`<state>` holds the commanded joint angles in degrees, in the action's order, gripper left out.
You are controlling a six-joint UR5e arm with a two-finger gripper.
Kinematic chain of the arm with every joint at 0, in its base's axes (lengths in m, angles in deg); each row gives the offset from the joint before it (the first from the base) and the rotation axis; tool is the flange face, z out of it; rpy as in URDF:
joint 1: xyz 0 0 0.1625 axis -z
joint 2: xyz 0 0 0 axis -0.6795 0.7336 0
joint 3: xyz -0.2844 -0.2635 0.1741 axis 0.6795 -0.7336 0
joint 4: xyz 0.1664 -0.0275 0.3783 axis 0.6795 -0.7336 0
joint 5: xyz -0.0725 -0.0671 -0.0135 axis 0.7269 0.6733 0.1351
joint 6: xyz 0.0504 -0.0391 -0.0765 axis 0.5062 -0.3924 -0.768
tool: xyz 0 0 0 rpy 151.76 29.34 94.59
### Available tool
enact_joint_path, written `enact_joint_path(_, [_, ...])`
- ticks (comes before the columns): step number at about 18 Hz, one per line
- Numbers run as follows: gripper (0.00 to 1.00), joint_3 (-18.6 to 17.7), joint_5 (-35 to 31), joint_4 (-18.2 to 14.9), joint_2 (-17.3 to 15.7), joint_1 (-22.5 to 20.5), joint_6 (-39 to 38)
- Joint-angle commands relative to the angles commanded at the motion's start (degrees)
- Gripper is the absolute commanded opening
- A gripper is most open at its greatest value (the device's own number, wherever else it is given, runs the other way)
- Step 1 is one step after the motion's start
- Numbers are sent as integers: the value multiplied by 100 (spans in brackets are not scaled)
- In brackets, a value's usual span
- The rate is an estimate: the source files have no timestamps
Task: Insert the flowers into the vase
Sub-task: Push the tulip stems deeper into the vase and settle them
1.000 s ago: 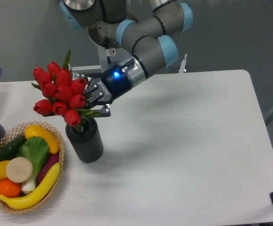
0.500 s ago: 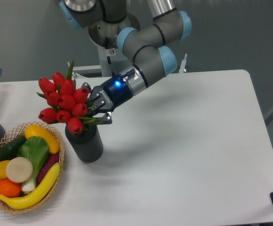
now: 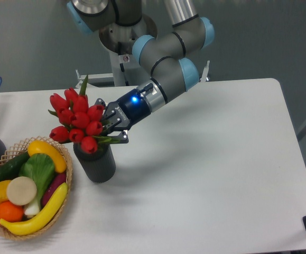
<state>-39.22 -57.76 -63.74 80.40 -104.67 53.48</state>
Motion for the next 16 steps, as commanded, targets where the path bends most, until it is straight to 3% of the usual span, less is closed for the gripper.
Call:
enact_joint_path(4, [62,-35,0,0,0,0,0])
enact_joint_path(11, [78,-26,9,0,0,-53,-44])
enact_joint_path(14, [99,-193,0,-9,-61,-70,-53])
enact_joint_path(16, [100,-237,0,0,-105,-79,-53])
